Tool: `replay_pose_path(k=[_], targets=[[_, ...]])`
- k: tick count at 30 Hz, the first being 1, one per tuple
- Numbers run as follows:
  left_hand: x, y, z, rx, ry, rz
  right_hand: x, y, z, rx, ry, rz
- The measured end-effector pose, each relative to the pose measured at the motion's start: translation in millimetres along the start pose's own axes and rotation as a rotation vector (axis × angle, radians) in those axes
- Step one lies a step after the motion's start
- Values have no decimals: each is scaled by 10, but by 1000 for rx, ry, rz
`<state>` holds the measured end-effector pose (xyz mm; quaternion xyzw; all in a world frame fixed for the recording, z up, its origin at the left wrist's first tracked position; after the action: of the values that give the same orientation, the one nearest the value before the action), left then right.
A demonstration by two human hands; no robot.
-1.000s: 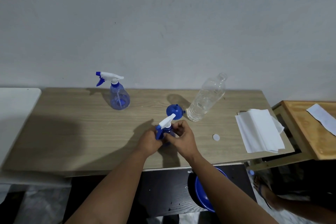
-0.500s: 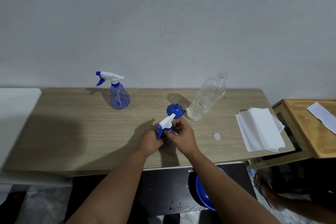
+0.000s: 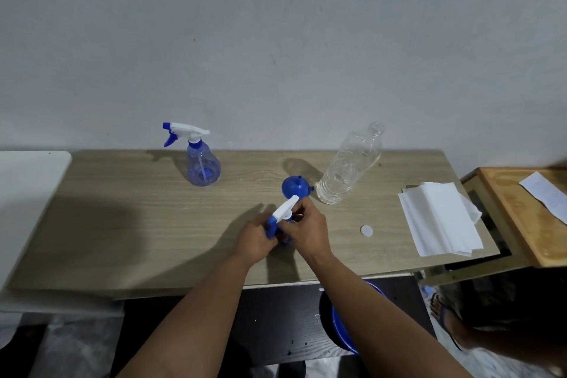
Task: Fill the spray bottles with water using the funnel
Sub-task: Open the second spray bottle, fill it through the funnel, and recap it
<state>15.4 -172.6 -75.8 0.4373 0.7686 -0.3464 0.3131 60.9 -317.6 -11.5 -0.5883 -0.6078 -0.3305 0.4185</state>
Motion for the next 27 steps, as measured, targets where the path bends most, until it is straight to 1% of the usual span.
replay_pose_path(k=[1, 3, 6, 9, 13, 18, 22, 24, 27], targets=[[-4, -8, -5, -1, 7, 3, -8, -4, 1, -20, -5, 6], [-15, -16, -8, 0, 33, 15, -31, -43, 1, -17, 98, 18], [-44, -12, -23, -4, 53, 22, -53, -110, -17, 54, 257, 6], [25, 4, -4, 15, 48, -19, -67, -101, -31, 92, 252, -47], [34, 16, 4, 1, -18, -17, -105, -86, -31, 35, 276, 27], [-44, -37, -40, -9, -14, -18, -84, -81, 15, 95, 247, -33], [-17, -60, -16, 6, -24, -36, -66, -63, 31, 19, 215, 31], [-32, -79, -22, -2, -30, -23, -61, -69, 46, -6, 199, 68], [-95, -95, -27, 30, -86, 77, -89, -90, 54, 80, 256, 62]])
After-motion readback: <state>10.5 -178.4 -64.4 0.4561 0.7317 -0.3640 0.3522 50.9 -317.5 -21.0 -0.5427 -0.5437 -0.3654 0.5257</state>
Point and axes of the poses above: each hand's wrist, its own y-axis towards the middle knuckle, its own z-axis out of the palm, x = y × z, the point moved 6 cm from there along y, towards the middle knuckle, and after that the axes turned 9 degrees about -x, right-handed, at the moved point
